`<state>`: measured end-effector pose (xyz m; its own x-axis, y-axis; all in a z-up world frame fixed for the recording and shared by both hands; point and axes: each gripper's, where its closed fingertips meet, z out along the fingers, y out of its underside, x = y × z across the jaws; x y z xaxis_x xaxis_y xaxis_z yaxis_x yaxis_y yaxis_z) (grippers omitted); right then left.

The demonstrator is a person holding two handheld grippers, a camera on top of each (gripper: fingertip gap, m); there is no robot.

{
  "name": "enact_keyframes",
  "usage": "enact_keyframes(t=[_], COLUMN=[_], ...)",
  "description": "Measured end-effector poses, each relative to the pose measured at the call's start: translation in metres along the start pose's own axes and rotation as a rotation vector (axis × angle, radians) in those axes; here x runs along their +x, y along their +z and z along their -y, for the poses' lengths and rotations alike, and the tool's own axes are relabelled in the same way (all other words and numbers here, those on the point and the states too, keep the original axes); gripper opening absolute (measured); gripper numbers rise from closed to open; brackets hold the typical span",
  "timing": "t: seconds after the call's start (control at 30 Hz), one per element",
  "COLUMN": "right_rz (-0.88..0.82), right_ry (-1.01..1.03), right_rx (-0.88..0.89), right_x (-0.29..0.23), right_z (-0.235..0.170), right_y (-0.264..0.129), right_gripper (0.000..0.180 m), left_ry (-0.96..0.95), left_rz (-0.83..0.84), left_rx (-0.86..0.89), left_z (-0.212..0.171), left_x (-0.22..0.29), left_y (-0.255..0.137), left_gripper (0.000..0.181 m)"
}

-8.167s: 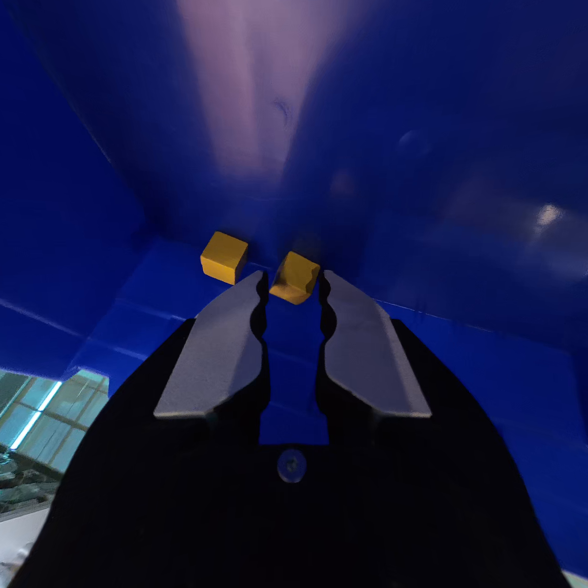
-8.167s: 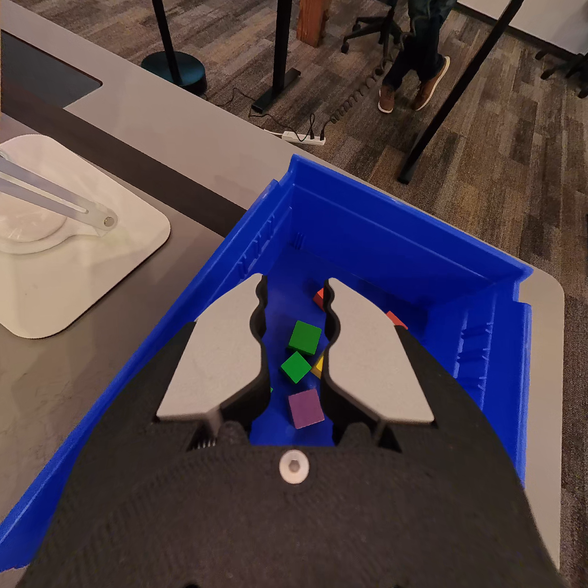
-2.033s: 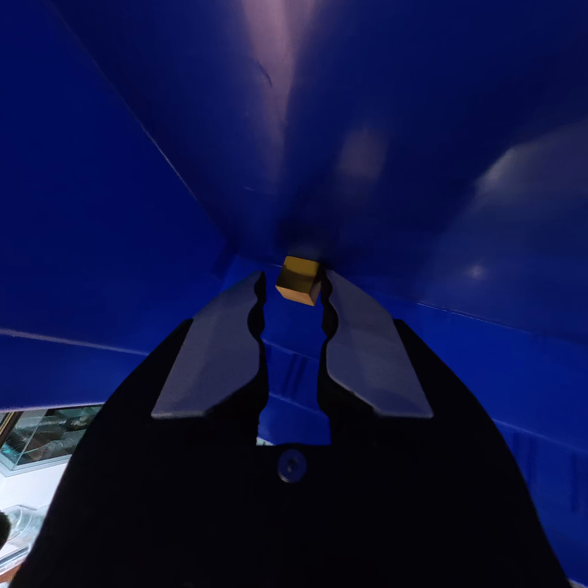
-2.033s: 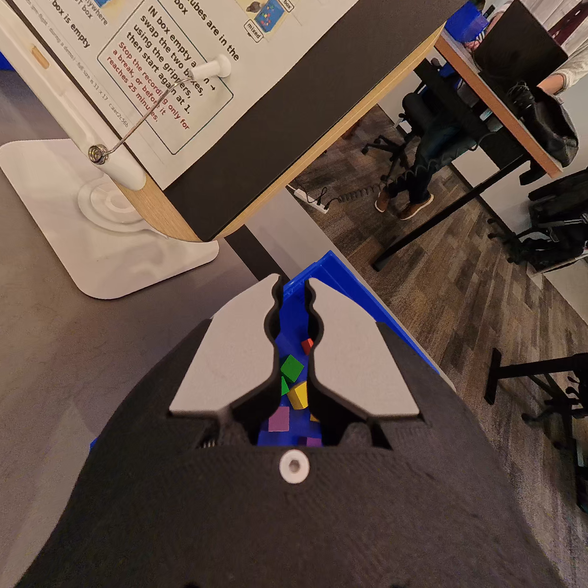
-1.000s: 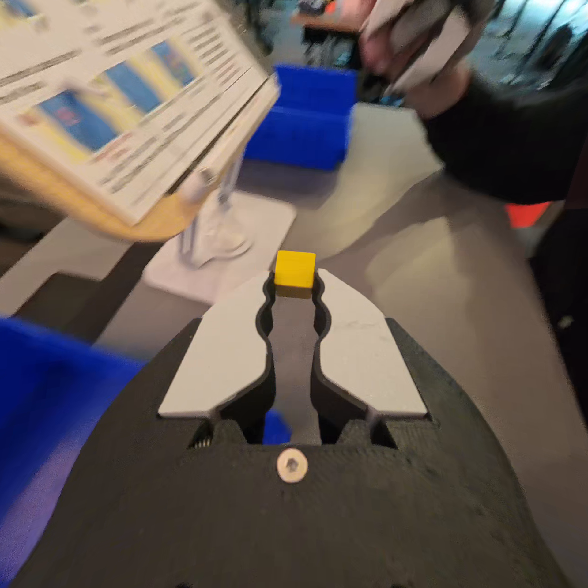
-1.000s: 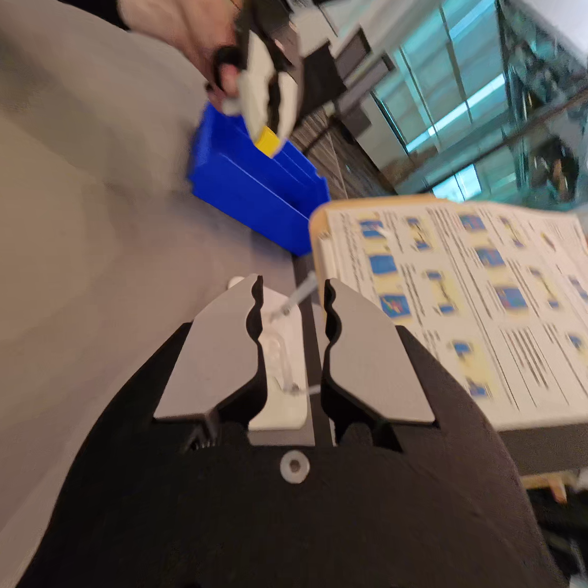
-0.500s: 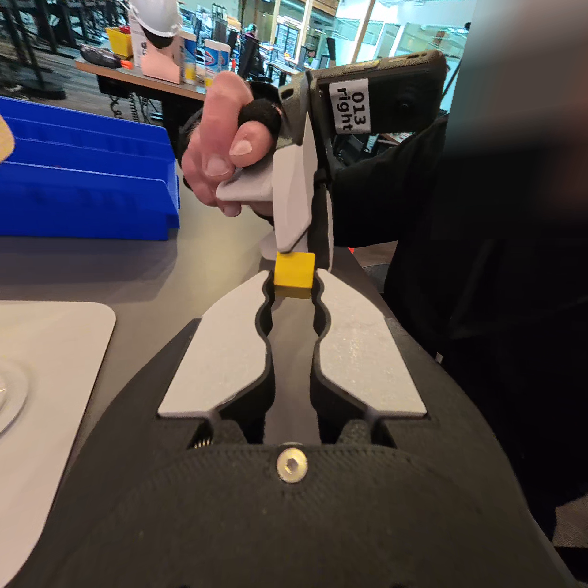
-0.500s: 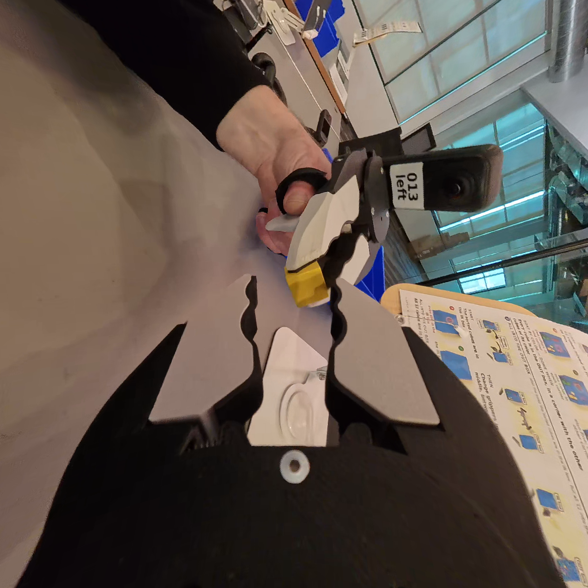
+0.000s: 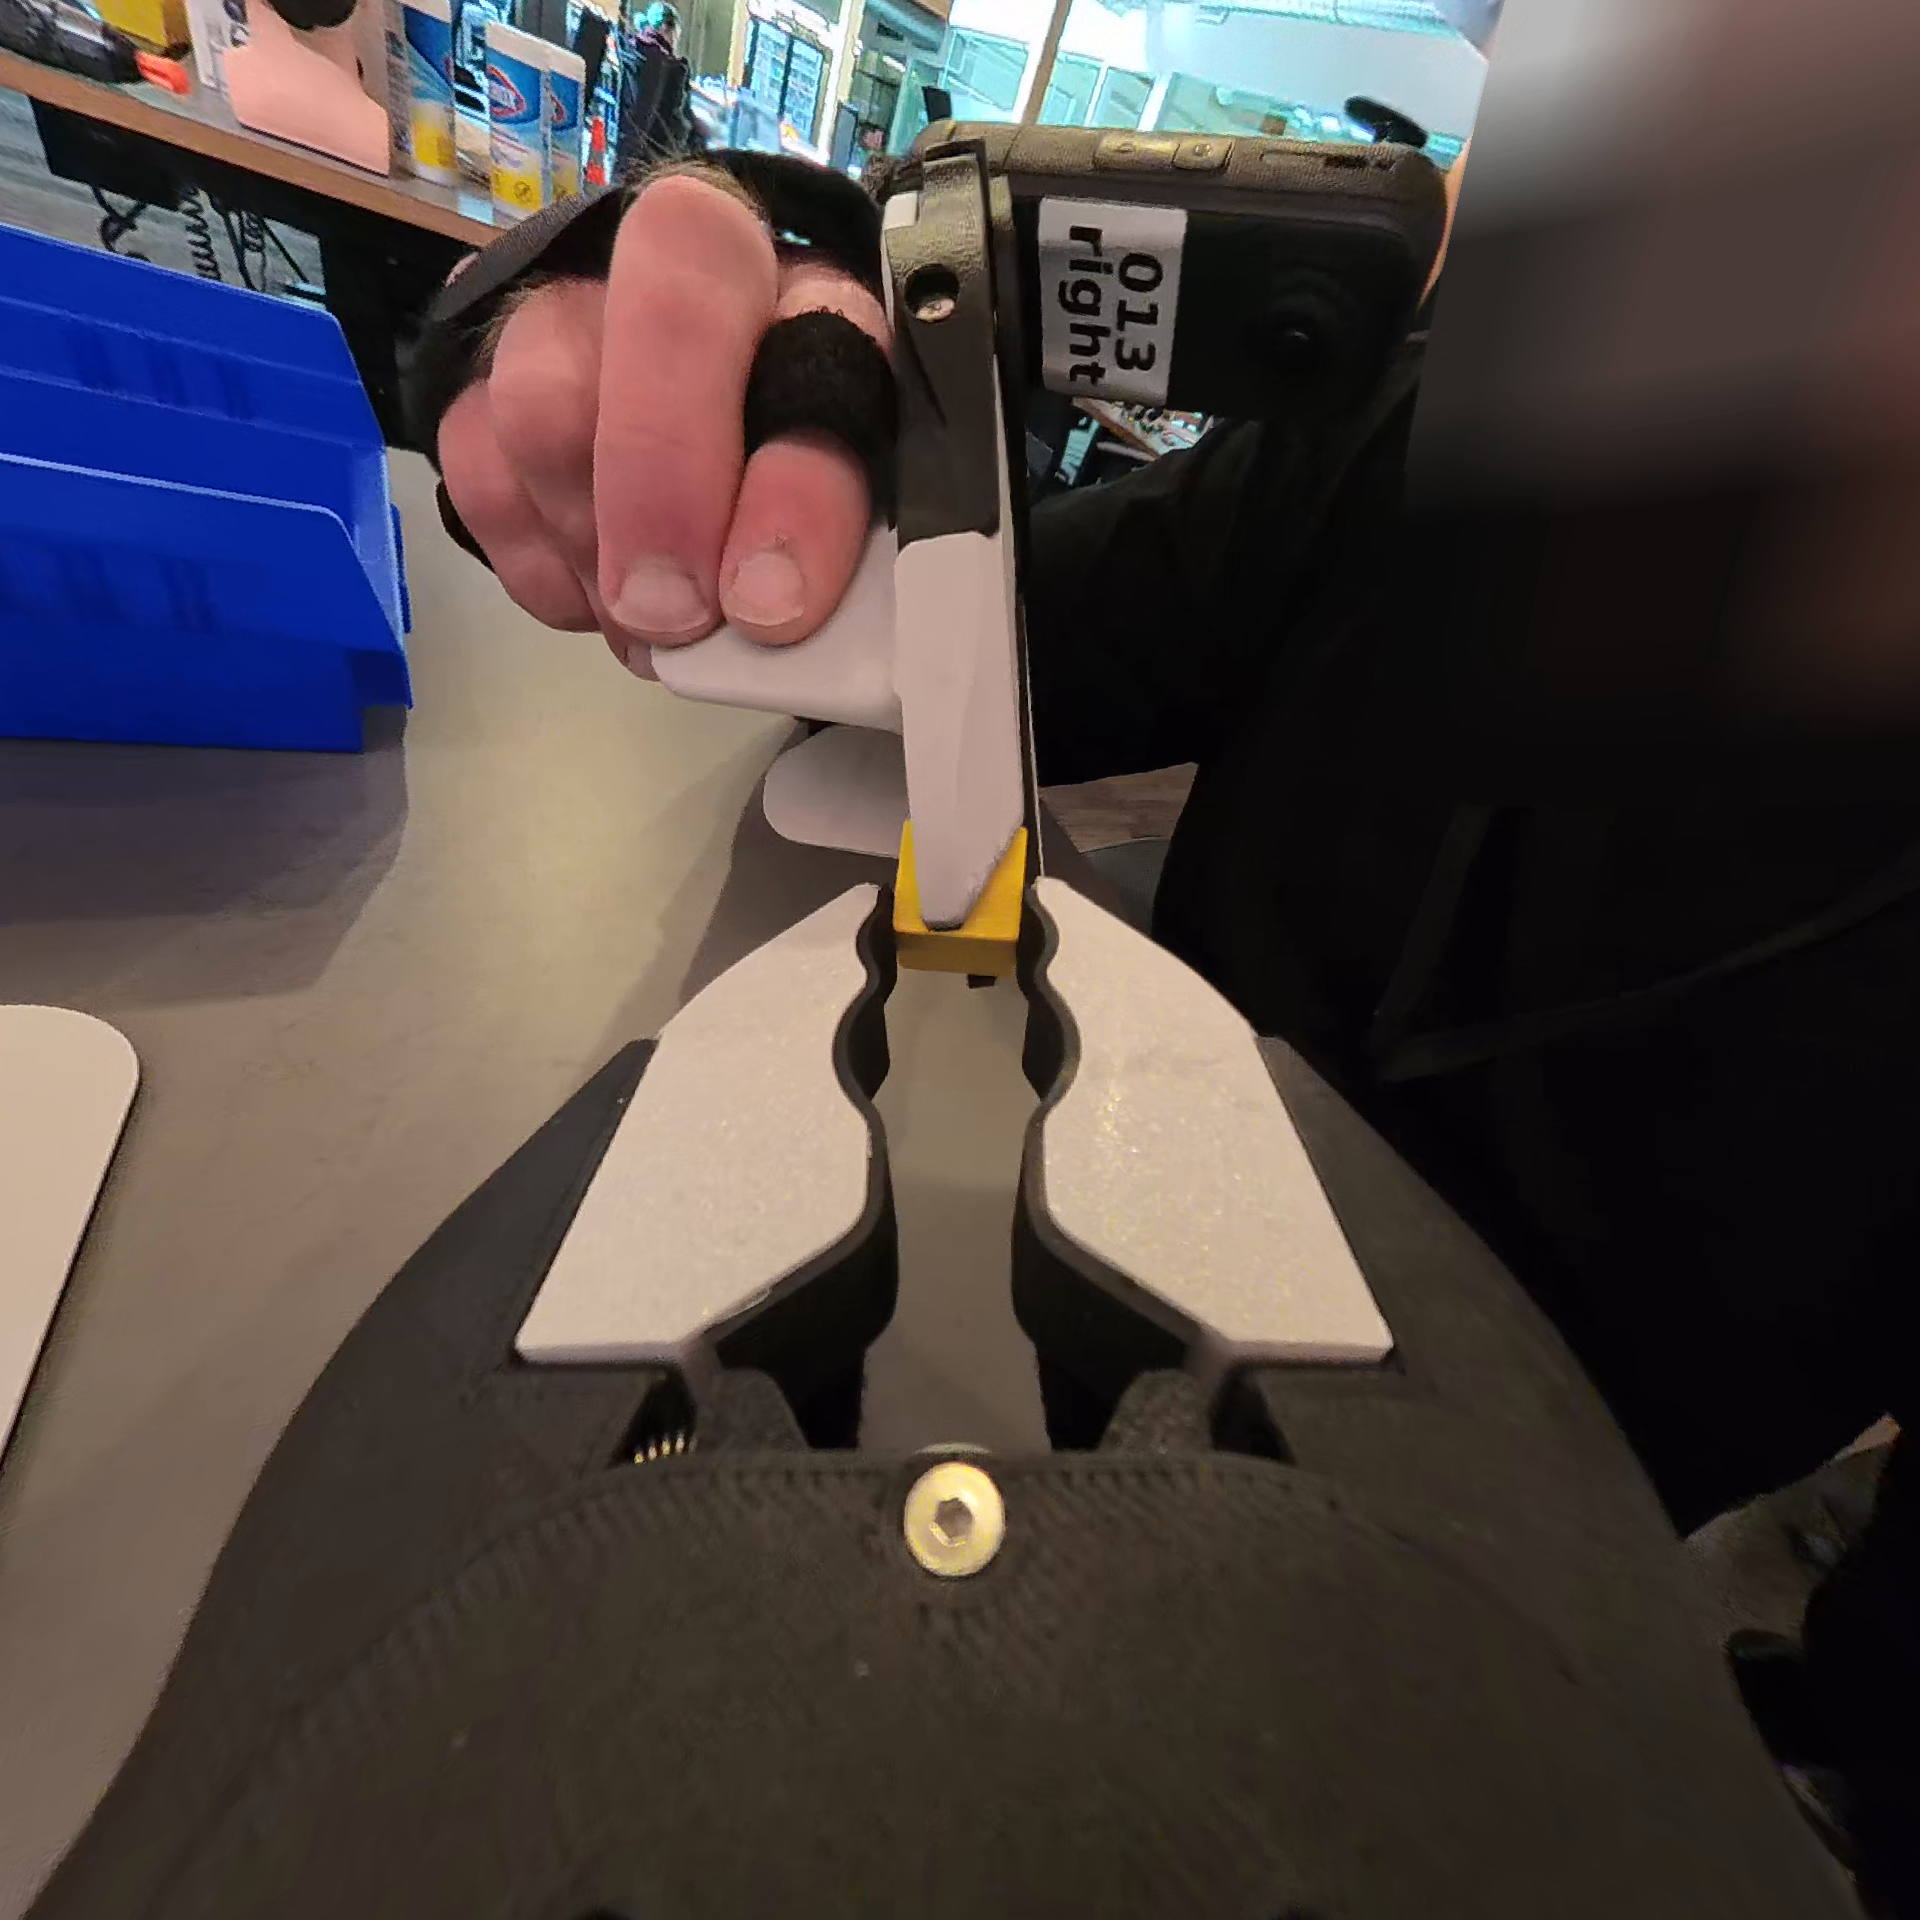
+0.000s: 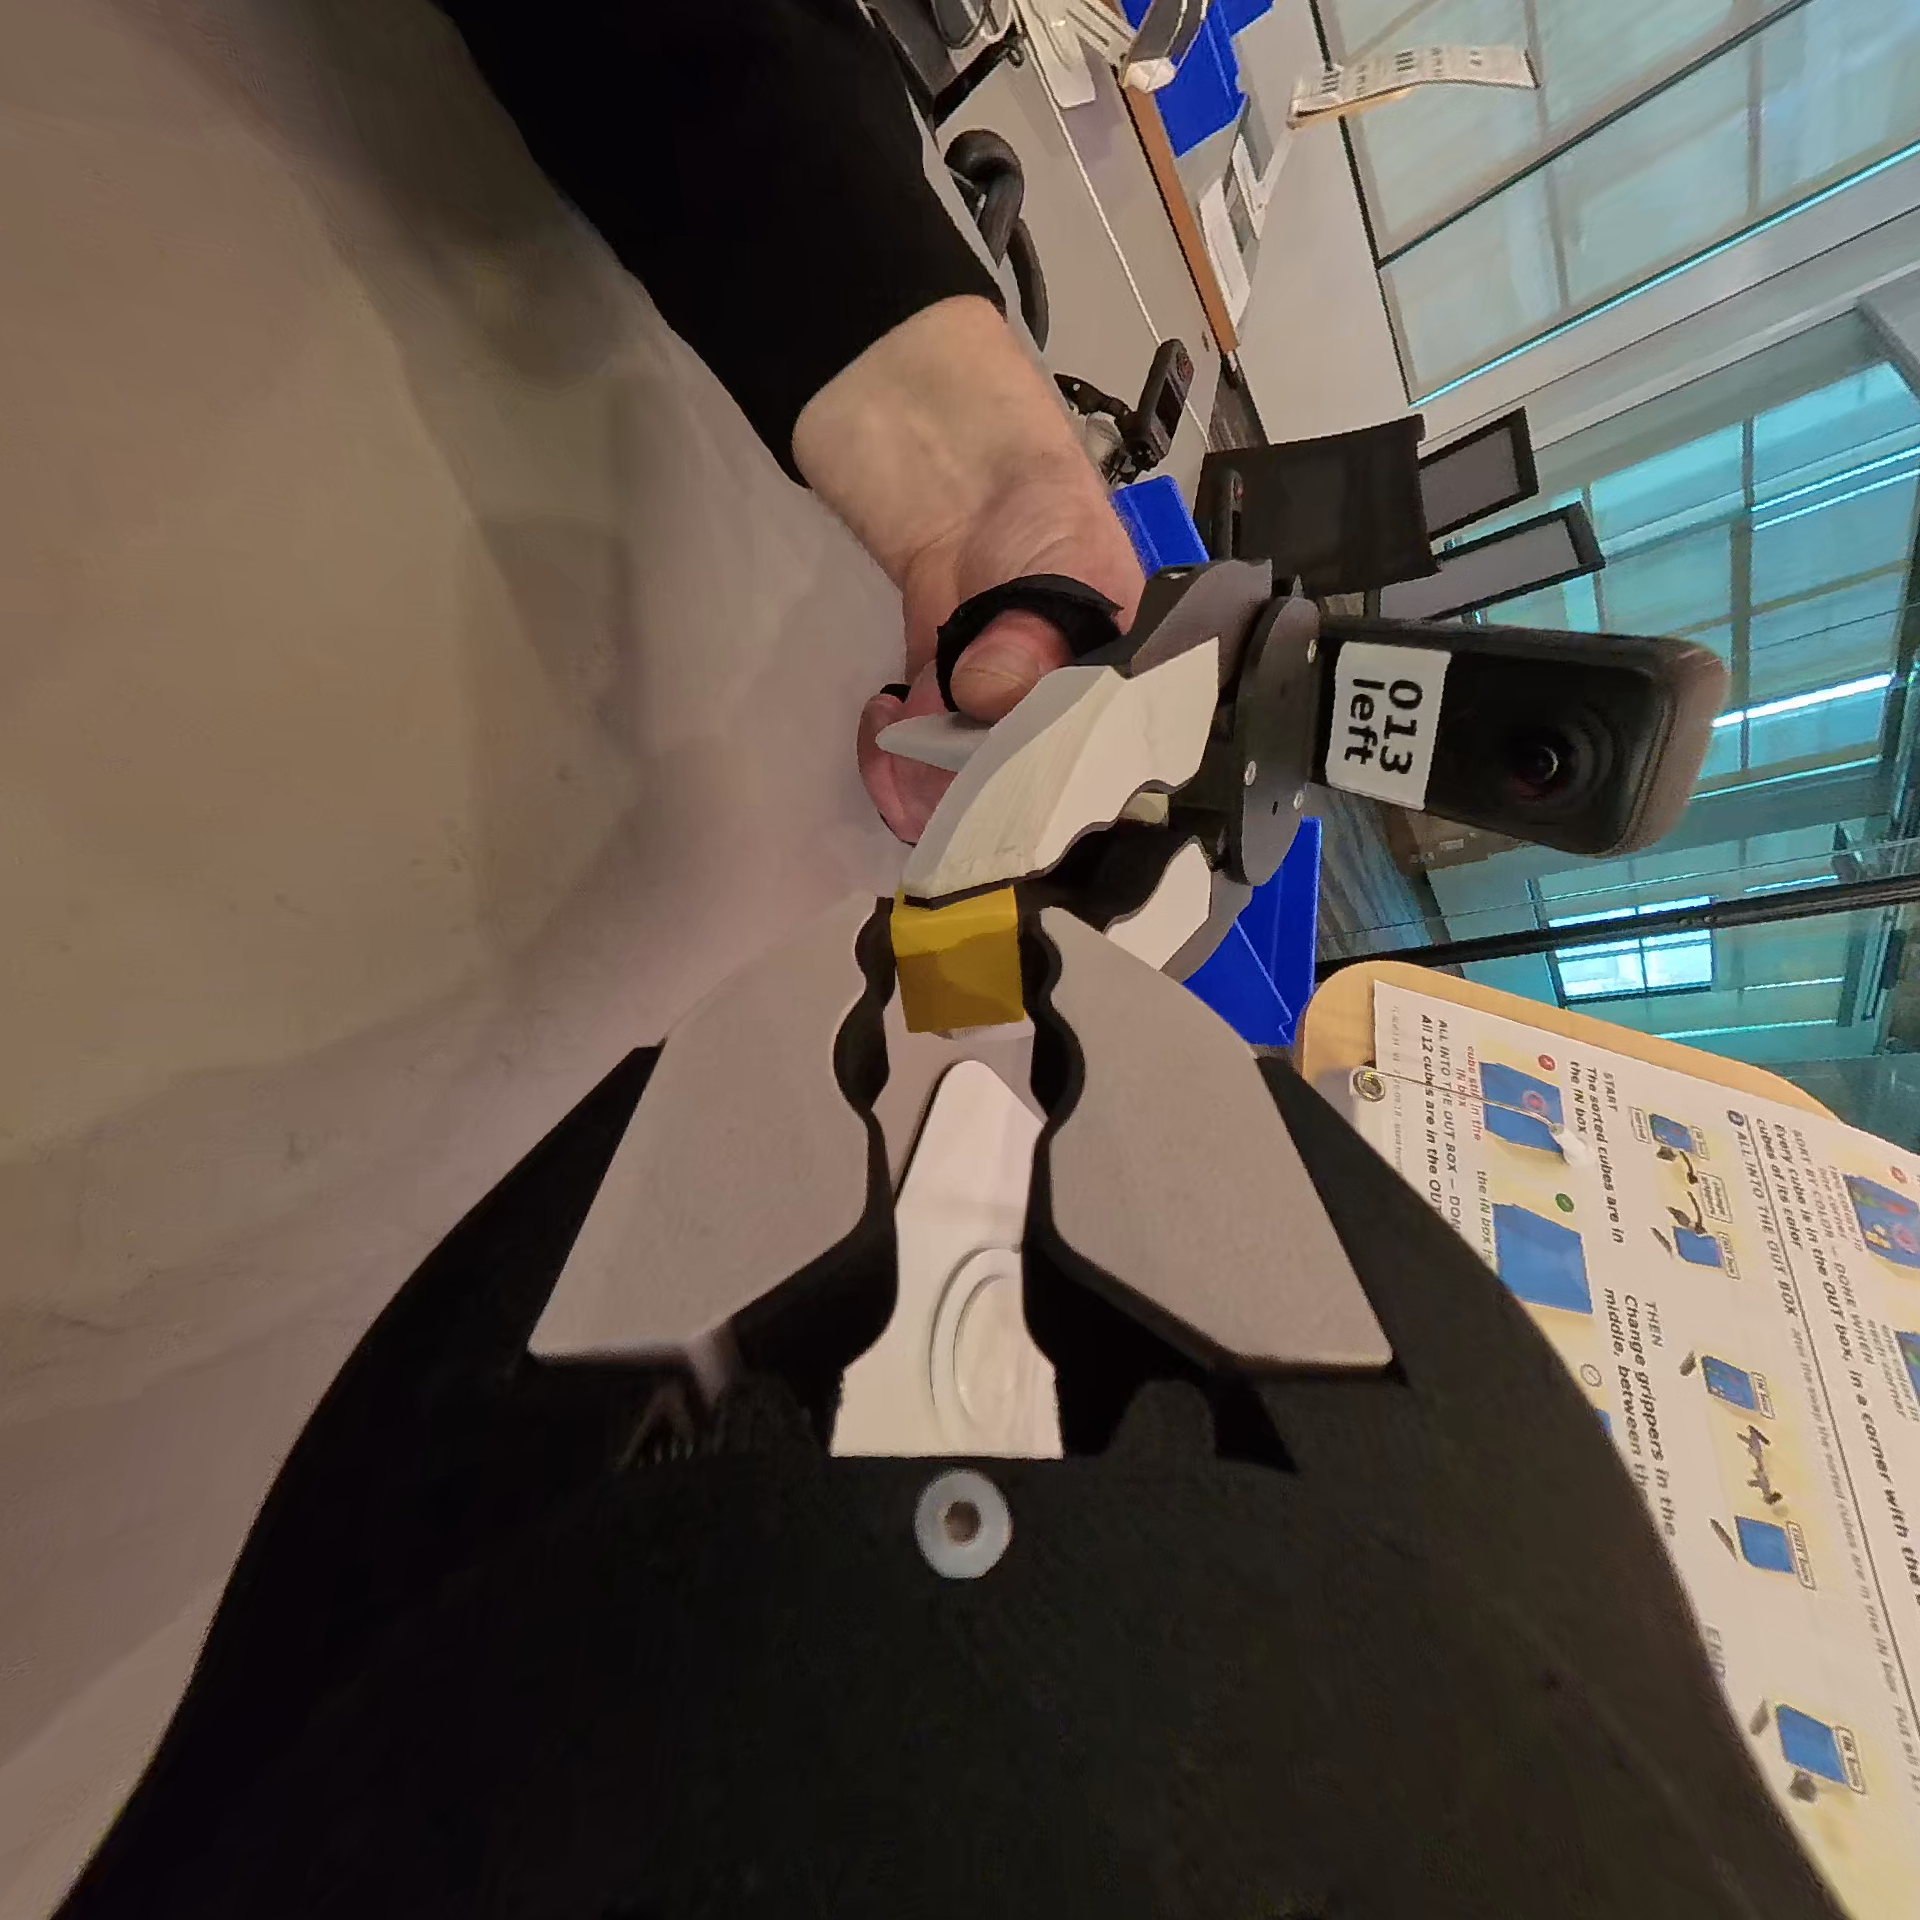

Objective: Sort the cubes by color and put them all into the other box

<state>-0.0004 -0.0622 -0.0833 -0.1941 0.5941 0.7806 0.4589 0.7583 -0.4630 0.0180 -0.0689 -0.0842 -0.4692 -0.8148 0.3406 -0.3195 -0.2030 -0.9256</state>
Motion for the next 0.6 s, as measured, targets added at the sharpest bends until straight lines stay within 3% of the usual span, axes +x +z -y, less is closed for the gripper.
enact_keyframes(t=[0.03, 0.17, 0.23, 0.33, 0.4, 0.6], right_rz=[0.002, -0.004, -0.018, -0.06, -0.119, -0.479], right_ry=[-0.001, 0.006, 0.022, 0.053, 0.107, 0.424], right_rx=[-0.001, 0.008, 0.021, 0.013, -0.001, -0.114], right_x=[0.0, 0.002, 0.006, 0.02, 0.038, 0.118], right_z=[0.0, 0.002, 0.003, -0.001, -0.011, -0.086], right_y=[0.0, -0.002, -0.005, -0.017, -0.033, -0.123], right_gripper=[0.023, 0.023, 0.023, 0.023, 0.023, 0.023], left_ry=[-0.003, -0.014, 0.002, 0.061, 0.128, 0.314], left_rz=[-0.008, -0.034, 0.007, 0.087, 0.171, 0.607], left_rx=[0.003, 0.037, 0.028, 0.04, 0.057, 0.094], left_z=[0.0, 0.003, 0.004, 0.013, 0.023, 0.058], left_x=[0.001, 0.002, -0.001, -0.004, -0.007, -0.025], left_y=[0.0, -0.001, -0.004, -0.017, -0.031, -0.082], left_gripper=[0.022, 0.022, 0.033, 0.026, 0.0, 0.0])
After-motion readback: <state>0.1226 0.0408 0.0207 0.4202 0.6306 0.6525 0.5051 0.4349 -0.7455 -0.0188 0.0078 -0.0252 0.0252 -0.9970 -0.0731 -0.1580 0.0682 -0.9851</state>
